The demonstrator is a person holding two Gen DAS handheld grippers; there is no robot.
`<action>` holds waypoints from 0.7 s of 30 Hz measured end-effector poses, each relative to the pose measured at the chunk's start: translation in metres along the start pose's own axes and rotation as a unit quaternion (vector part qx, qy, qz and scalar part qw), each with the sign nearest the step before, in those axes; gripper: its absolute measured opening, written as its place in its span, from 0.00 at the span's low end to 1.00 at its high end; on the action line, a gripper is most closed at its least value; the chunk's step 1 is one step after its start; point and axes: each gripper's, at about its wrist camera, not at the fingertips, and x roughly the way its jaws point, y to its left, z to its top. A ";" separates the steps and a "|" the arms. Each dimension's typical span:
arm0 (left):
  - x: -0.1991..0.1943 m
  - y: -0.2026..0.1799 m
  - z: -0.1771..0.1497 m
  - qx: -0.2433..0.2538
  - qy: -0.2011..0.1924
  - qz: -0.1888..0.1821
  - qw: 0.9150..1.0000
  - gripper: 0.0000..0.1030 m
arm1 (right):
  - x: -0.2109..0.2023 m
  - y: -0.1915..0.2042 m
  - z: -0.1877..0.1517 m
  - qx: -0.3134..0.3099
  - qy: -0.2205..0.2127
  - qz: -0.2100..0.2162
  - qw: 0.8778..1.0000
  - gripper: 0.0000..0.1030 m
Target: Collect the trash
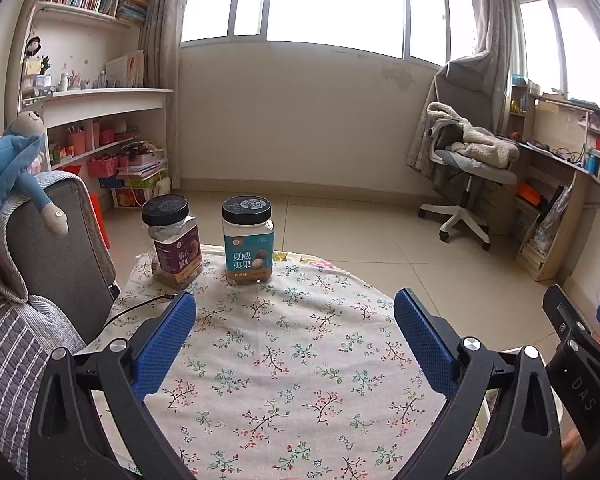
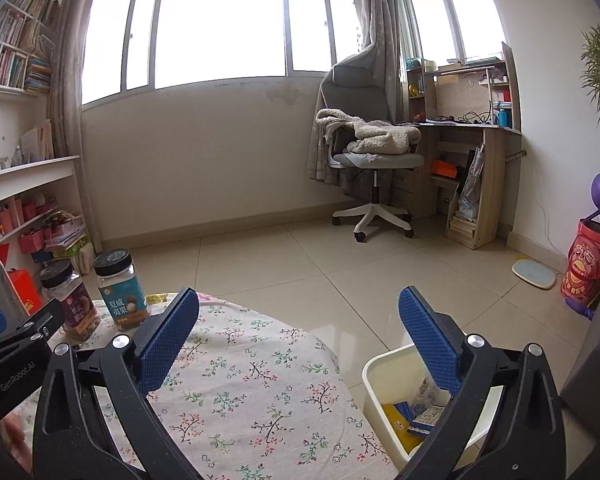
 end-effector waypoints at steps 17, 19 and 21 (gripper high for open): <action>-0.004 -0.011 -0.004 0.019 -0.014 -0.010 1.000 0.92 | 0.000 -0.006 -0.001 0.004 0.005 -0.003 1.000 0.93; -0.005 -0.010 -0.004 0.016 -0.017 -0.009 1.000 0.92 | -0.001 -0.007 -0.001 0.004 0.004 -0.003 1.000 0.93; -0.007 -0.010 -0.003 0.012 -0.019 -0.009 1.000 0.92 | -0.001 -0.008 -0.001 0.003 0.003 -0.006 1.000 0.93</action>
